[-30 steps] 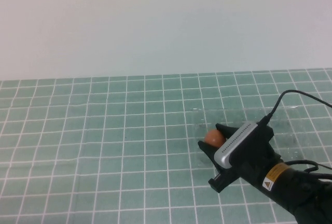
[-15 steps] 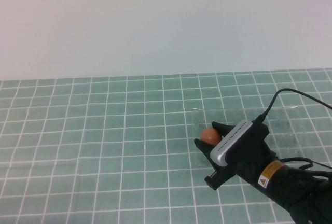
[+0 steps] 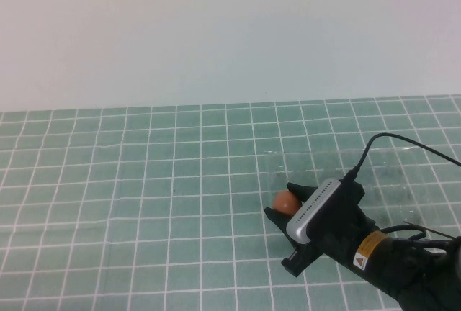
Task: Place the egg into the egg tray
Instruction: Place the egg in the egg tray
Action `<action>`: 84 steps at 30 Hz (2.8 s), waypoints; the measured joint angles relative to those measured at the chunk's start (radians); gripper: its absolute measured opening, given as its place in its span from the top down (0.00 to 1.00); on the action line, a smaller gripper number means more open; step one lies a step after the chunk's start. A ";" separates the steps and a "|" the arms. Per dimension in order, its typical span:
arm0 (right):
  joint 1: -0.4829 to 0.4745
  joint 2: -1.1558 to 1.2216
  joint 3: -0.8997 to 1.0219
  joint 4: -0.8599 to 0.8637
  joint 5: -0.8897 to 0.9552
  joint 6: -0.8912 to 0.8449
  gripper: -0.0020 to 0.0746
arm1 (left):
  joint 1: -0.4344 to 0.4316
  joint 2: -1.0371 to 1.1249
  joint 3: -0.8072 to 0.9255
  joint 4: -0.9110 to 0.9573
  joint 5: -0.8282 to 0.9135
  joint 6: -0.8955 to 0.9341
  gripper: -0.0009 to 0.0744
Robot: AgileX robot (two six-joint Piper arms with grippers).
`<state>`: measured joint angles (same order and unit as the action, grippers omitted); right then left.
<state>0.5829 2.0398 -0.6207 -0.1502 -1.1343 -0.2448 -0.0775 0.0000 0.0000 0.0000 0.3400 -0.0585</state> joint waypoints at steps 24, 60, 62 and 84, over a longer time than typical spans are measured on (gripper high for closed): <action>0.002 0.035 -0.002 0.048 -0.007 -0.003 0.49 | 0.000 0.000 0.000 0.000 0.000 0.000 0.99; 0.002 -0.918 -0.004 0.033 1.020 0.119 0.04 | 0.000 0.000 0.000 0.000 0.000 0.000 0.99; 0.002 -1.008 -0.004 0.033 1.087 0.121 0.04 | 0.000 0.000 0.000 0.000 0.000 0.000 0.99; -0.230 -1.248 0.013 0.080 1.230 0.155 0.04 | 0.002 0.000 0.000 0.000 0.000 0.000 0.99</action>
<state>0.3530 0.7914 -0.6079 -0.0706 0.0960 -0.0900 -0.0756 0.0000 0.0000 0.0000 0.3400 -0.0585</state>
